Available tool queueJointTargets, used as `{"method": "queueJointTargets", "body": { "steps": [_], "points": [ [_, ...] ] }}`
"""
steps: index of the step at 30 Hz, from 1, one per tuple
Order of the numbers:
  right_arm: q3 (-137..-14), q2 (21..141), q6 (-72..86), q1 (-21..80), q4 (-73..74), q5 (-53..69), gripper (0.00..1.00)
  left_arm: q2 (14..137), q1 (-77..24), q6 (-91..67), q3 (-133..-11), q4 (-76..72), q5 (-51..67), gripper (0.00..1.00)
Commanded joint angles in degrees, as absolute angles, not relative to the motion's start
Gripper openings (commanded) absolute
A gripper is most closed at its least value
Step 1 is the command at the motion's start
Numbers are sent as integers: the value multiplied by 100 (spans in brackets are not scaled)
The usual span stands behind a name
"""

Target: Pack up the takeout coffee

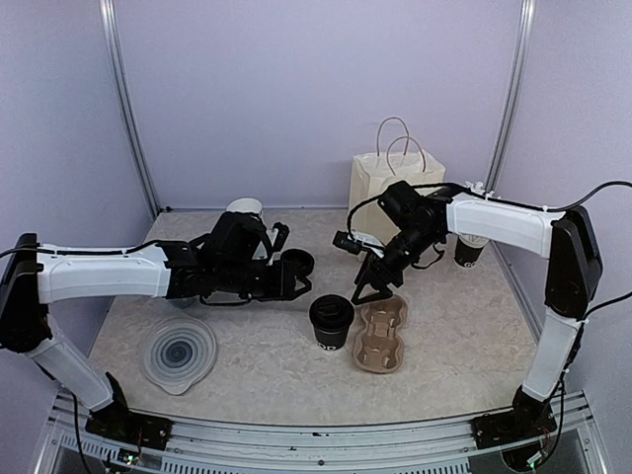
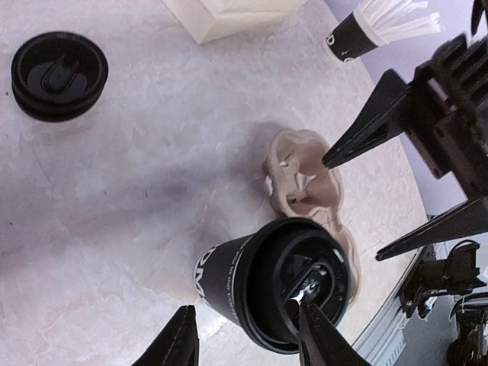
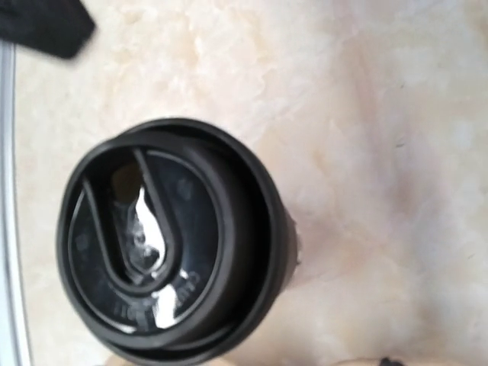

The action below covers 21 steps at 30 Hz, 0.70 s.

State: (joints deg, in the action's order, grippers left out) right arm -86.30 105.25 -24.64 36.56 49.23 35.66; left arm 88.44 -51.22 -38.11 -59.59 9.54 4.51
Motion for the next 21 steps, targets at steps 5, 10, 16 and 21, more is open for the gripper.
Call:
{"method": "queueJointTargets", "body": {
  "steps": [5,10,16,21],
  "points": [
    [-8370,9961,-3638,3920,4467,3241,81,8307,-5020,-3490,-6079,1020,-146,51],
    [-8350,9905,-3984,4411,4266,2796,86,7949,-4782,-3648,-5796,869,-303,64],
    [-8612,10326,-3997,4754,4423,2591,88,7723,-4677,-3694,-5584,796,-327,99],
    [-8741,10536,-3964,4840,4469,2459,88,7562,-4676,-3686,-5415,701,-378,98]
  ]
}}
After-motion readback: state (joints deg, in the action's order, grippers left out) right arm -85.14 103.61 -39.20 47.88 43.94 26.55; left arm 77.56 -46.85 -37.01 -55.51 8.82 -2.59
